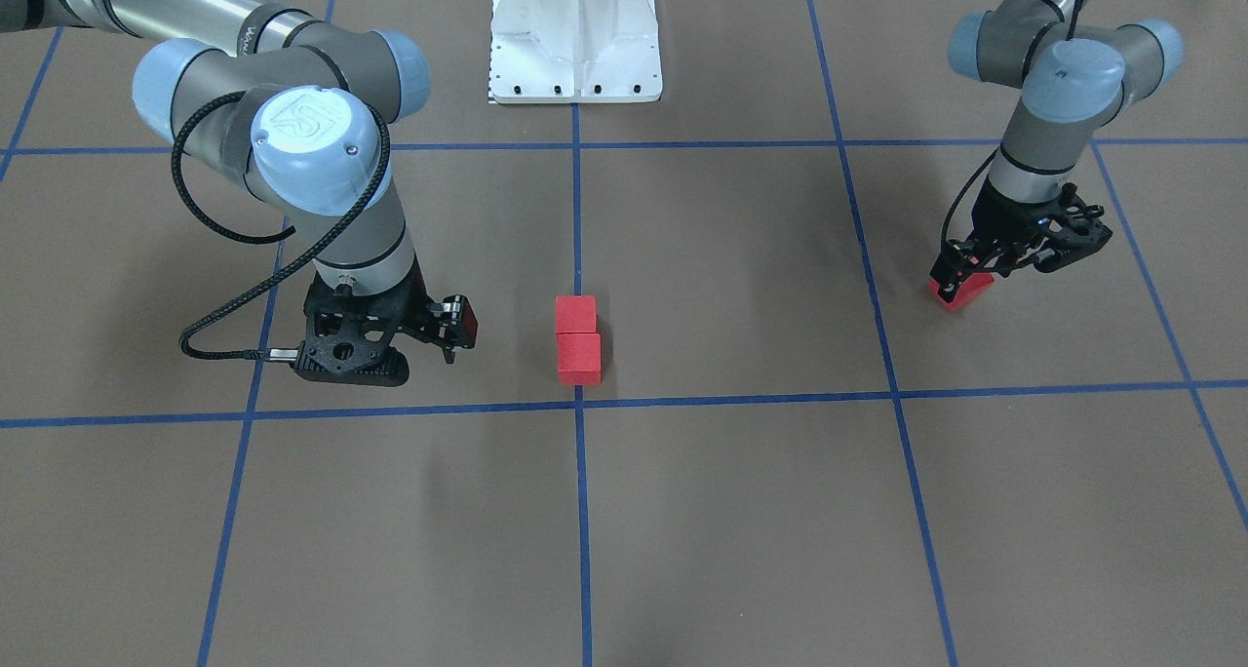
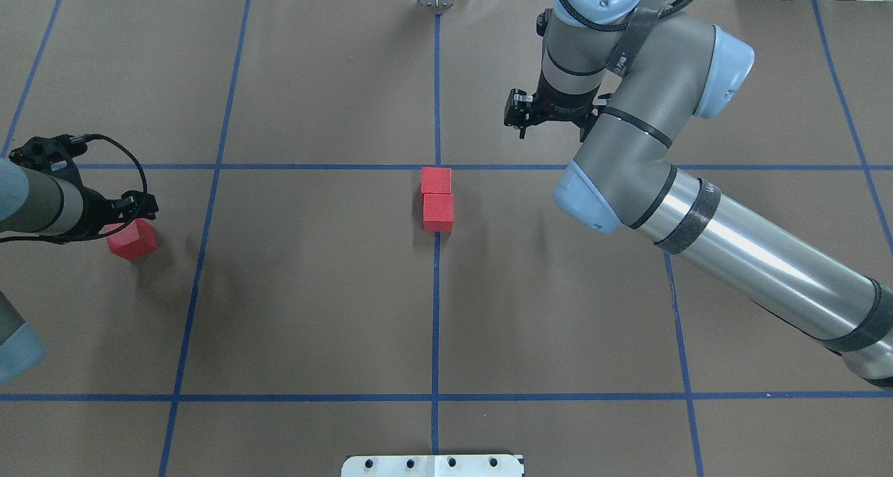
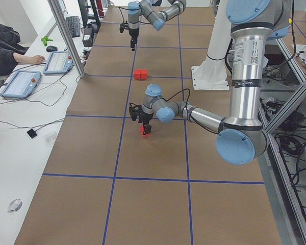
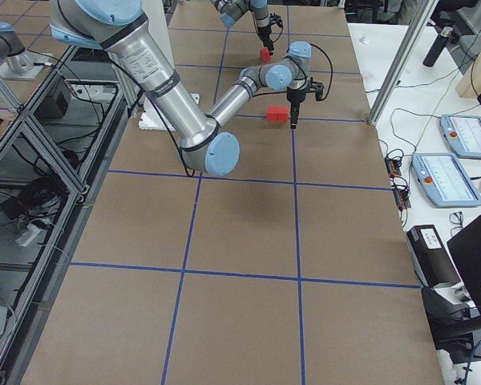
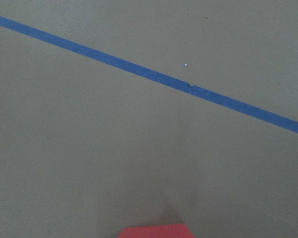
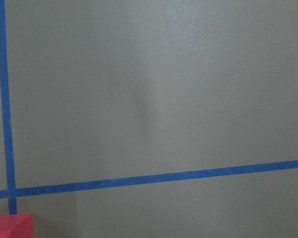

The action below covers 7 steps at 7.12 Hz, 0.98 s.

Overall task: Form red blocks into L shape at center
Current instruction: 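Lower the left gripper onto the remaining red cube and grasp it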

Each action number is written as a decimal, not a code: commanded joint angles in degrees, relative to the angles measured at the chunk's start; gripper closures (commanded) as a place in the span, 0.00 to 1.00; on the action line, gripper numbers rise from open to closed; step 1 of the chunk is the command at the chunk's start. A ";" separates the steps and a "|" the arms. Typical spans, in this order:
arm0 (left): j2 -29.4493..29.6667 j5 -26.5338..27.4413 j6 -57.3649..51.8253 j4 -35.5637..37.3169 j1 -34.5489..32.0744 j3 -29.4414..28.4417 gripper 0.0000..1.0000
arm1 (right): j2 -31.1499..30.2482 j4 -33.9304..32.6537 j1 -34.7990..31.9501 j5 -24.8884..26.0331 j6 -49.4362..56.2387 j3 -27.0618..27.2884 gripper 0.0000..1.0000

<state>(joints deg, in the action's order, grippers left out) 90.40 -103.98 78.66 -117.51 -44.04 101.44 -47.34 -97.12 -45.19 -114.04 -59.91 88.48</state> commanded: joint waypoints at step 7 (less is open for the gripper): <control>0.21 -0.78 0.87 -0.18 0.71 -1.33 0.36 | -0.12 0.00 1.25 2.25 -0.03 -0.23 0.01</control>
<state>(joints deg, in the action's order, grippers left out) 90.61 -104.73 78.84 -117.74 -43.42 100.30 -47.47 -97.12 -43.97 -111.82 -59.92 88.20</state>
